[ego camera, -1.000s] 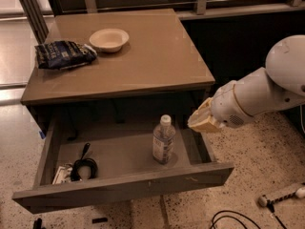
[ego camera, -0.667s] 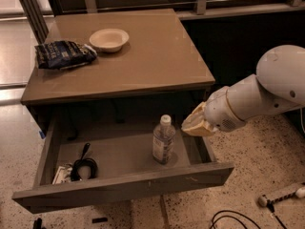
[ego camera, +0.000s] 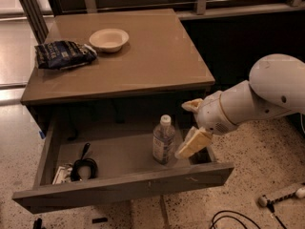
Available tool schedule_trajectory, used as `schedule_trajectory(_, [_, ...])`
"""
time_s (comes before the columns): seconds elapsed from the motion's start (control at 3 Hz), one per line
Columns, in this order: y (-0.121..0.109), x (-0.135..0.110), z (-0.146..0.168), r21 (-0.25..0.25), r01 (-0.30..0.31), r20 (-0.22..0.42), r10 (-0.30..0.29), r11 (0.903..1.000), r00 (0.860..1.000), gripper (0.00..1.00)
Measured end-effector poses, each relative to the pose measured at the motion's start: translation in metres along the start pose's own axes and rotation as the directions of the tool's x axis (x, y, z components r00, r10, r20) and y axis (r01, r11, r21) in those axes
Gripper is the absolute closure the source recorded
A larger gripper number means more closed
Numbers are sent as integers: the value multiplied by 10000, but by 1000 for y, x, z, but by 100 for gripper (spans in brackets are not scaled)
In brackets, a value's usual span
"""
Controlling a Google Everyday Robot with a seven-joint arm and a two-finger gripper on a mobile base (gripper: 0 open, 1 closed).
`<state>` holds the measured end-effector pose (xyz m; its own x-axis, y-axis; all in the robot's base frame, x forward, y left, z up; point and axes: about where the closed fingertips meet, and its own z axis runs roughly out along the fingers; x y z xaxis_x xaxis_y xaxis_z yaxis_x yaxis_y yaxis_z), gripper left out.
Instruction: Pick blue plastic bottle from top drawer and place on counter
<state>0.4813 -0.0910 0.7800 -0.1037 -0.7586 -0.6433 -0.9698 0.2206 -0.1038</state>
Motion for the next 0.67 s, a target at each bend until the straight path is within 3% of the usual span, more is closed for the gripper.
schedule_trajectory(0.67, [3, -5, 37, -287, -96, 634, 114, 9995, 9979, 18])
